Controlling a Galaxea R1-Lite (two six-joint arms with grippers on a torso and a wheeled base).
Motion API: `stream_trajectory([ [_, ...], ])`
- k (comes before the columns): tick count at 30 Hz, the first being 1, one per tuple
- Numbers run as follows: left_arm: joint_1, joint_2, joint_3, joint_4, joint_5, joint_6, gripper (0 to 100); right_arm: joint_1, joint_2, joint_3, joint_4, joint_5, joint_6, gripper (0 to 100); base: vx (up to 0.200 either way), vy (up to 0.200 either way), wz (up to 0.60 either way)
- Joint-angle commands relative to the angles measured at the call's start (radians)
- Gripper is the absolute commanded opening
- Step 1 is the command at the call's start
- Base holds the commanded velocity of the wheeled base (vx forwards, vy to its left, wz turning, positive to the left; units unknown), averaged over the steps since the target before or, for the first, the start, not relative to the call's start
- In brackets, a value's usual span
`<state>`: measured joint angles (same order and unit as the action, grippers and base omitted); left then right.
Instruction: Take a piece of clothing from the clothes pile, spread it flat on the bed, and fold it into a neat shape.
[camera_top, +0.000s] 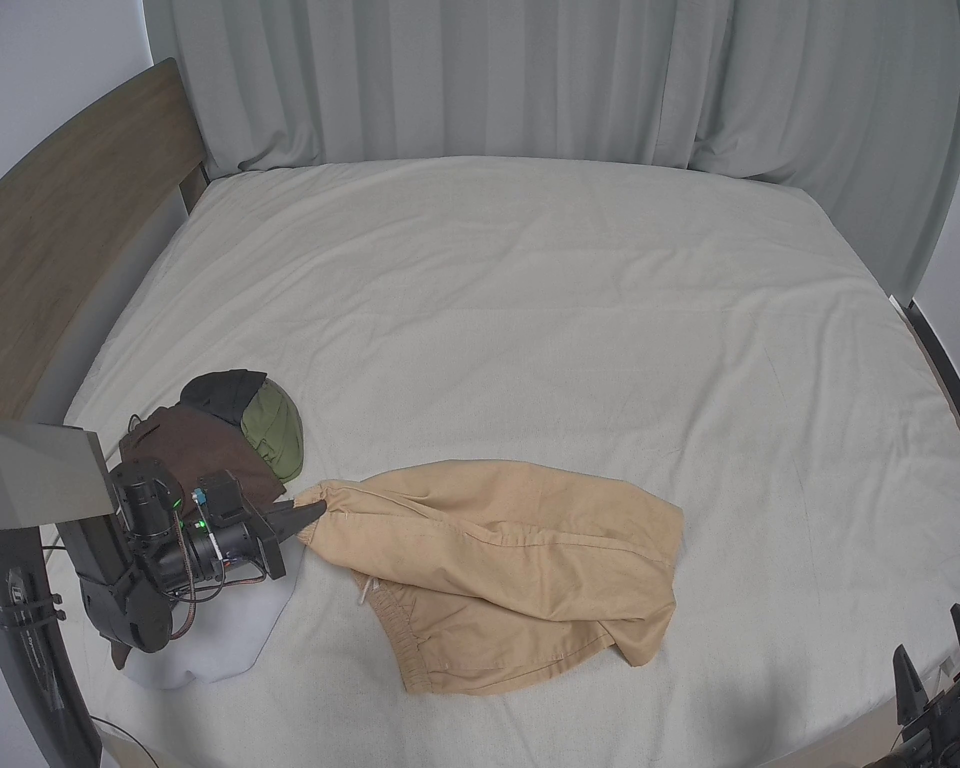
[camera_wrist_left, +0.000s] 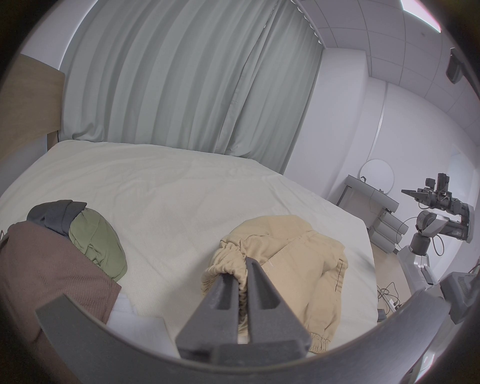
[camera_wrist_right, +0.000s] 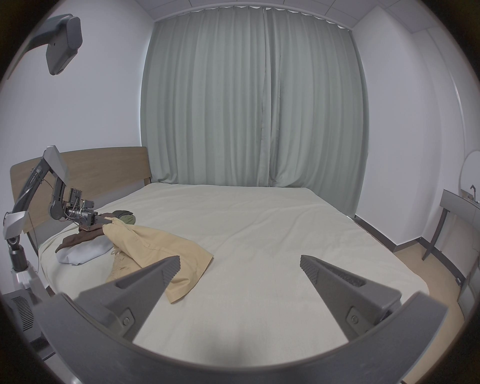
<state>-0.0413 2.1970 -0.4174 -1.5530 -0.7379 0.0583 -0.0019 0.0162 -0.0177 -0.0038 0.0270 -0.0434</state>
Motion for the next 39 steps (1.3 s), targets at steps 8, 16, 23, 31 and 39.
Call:
stream_trajectory([
  [8,0.001,0.001,0.002,-0.002,0.0,0.0,0,-0.001,-0.015,0.018,-0.001,0.001,-0.001,100,0.0,0.0,0.0],
  [16,0.001,0.001,0.002,-0.002,0.0,0.0,0,-0.001,-0.016,0.018,-0.002,0.001,-0.001,100,0.0,0.0,0.0],
  [23,0.0,0.004,-0.003,-0.002,0.0,0.0,0,0.005,0.177,-0.292,-0.151,0.011,0.025,100,0.0,0.0,0.0],
  [31,0.0,-0.003,0.002,-0.002,0.002,0.002,0,0.043,0.283,-0.301,-0.091,0.079,0.043,100,0.0,0.0,0.0],
  [39,0.001,-0.002,0.002,-0.001,0.002,0.002,0,0.057,0.34,-0.311,-0.09,0.08,0.042,100,0.0,0.0,0.0],
])
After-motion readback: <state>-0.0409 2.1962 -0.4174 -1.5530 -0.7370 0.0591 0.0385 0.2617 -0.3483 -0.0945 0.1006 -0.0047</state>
